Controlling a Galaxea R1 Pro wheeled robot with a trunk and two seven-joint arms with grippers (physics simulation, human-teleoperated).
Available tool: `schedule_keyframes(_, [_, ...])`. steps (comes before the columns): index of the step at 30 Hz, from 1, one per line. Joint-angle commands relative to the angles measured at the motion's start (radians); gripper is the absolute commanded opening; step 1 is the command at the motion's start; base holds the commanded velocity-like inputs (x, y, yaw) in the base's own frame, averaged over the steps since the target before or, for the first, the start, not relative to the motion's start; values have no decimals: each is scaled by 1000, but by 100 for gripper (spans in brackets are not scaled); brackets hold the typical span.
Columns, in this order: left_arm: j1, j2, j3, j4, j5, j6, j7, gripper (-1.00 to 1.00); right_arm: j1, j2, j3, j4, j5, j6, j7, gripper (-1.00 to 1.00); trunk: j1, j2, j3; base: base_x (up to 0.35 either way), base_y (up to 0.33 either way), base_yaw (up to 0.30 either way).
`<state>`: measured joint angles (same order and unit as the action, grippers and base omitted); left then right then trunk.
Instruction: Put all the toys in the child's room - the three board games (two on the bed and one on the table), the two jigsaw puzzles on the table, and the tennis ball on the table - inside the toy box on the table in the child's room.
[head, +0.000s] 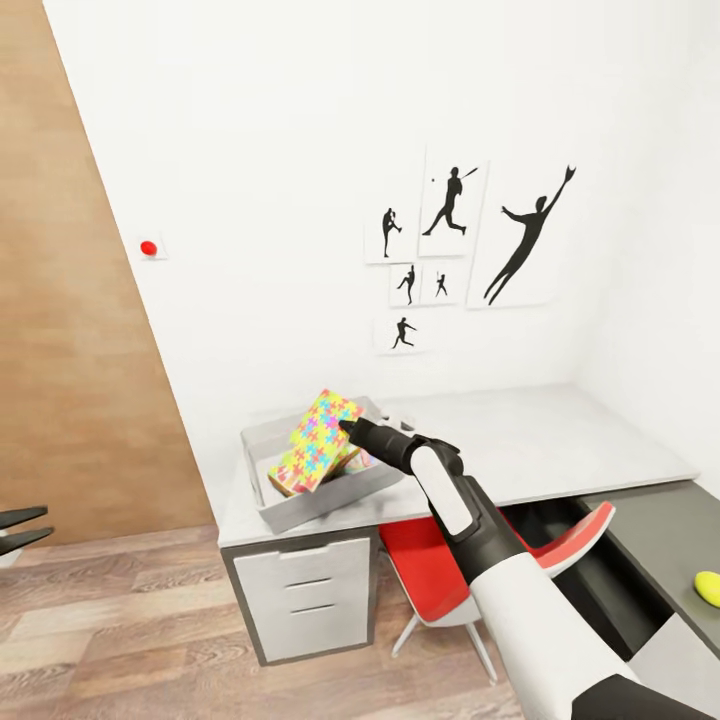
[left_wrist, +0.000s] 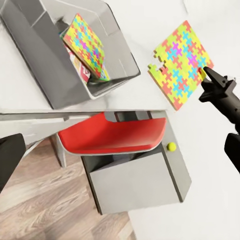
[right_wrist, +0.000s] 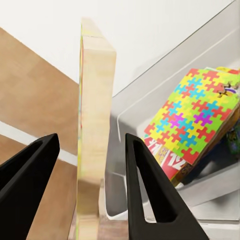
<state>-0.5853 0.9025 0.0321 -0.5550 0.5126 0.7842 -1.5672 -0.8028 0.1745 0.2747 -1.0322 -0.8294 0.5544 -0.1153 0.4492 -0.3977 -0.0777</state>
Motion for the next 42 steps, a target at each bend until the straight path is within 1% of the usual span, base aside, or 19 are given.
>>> schedule_keyframes(1, [-1, 2, -1, 8, 0, 7, -4, 100, -1, 0, 0, -2, -10, 2, -10, -100, 1, -2, -2, 84, 38, 3])
schedule_keyframes(5, [-1, 9, -1, 24, 0, 2, -4, 100, -1, 0, 0, -5, -11, 1, -17, -100, 1, -2, -2, 150, 99, 1])
schedule_keyframes(9, [-1, 4, -2, 28, 0, 1, -4, 100, -1, 0, -1, -4, -11, 1, -33, -100, 1, -2, -2, 61, 37, 0])
schedule_keyframes(12, [-1, 6, -2, 30, 0, 1, -4, 100, -1, 0, -1, -3, -12, -1, -37, -100, 1, -2, -2, 20, 23, 0])
schedule_keyframes(23, [-1, 10, -1, 47, 0, 0, -4, 100, -1, 0, -2, 2, -13, -4, -39, -100, 1, -2, -2, 79, 231, 0])
schedule_keyframes(30, [-1, 8, -2, 47, 0, 0, -4, 100, -1, 0, -5, 10, -13, -4, -40, -100, 1, -2, -2, 27, 54, 0])
schedule_keyframes(35, [-1, 8, -3, 47, 0, 0, -4, 100, -1, 0, -53, 25, -13, 3, -61, -100, 1, -2, -2, 100, 64, 0])
schedule_keyframes(39, [-1, 8, -3, 47, 0, 0, -4, 100, -15, 0, -89, 85, -13, 9, -72, -100, 1, -2, -2, 26, 12, 0])
schedule_keyframes(41, [-1, 9, -3, 47, 0, 0, -4, 100, -33, 0, -119, 125, -14, 14, -71, -100, 1, -2, -2, 6, 3, 0])
schedule_keyframes(42, [-1, 9, -3, 47, 0, 0, -4, 100, -44, 0, -142, 157, -15, 17, -69, -100, 1, -2, -2, 7, 54, 0])
